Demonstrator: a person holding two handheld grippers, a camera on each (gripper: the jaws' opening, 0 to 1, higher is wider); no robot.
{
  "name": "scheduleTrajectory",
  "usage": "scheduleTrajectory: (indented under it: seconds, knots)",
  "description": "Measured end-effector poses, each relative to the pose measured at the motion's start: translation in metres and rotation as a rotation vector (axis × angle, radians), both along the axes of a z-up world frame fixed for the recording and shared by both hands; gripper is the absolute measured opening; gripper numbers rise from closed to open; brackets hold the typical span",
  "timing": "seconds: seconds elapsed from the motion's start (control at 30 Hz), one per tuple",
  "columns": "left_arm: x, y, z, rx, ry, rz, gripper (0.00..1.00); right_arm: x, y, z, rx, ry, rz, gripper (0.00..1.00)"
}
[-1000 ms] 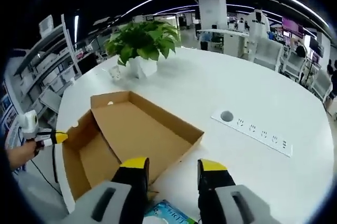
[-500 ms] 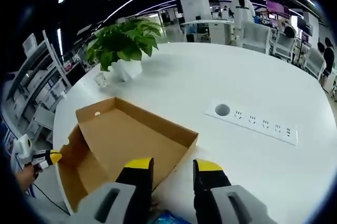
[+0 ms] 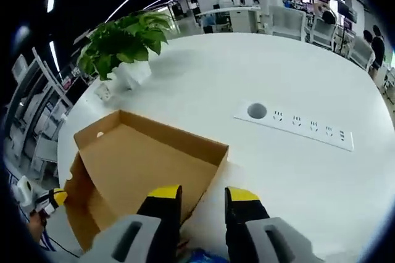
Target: Operate the shoe box by opening the lid, removing the specified soft item, and placing it in the target area until the item is outside and the box remains undamaged.
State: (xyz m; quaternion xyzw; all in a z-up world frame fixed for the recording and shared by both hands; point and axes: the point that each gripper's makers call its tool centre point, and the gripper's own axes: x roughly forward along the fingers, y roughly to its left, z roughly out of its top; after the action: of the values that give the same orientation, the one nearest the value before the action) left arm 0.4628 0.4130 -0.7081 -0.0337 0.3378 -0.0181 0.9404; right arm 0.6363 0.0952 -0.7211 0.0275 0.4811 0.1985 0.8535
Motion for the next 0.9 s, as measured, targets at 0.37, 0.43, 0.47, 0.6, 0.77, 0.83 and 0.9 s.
scheduleTrajectory:
  seconds: [0.37,0.43,0.47,0.6,0.77,0.83,0.9]
  knots:
    - [0.0002,0.0003,-0.0008,-0.008,-0.002,0.005,0.02,-0.0044,0.0072,-0.0009,0.005,0.005,-0.013,0.09]
    - [0.0003,0.0004,-0.0010,-0.009,-0.003,0.006,0.02,-0.0037,0.0067,-0.0007,-0.004,-0.004,-0.006,0.08]
    - [0.0003,0.0003,-0.0011,-0.012,-0.004,0.006,0.02,-0.0034,0.0060,-0.0009,-0.007,-0.004,-0.006,0.08]
    - [0.0004,0.0004,-0.0013,-0.013,-0.004,0.007,0.02,-0.0037,0.0051,0.0000,-0.011,-0.010,-0.006,0.07]
    - [0.0004,0.0006,-0.0015,-0.017,-0.004,0.008,0.02,-0.0030,0.0040,0.0024,-0.021,-0.021,-0.004,0.05]
    - [0.0003,0.0005,-0.0014,-0.019,-0.005,0.009,0.02,-0.0029,0.0040,0.0034,-0.018,-0.022,-0.008,0.05]
    - [0.0002,0.0004,-0.0014,-0.023,-0.005,0.010,0.02,-0.0027,0.0042,0.0046,-0.016,-0.027,-0.010,0.05]
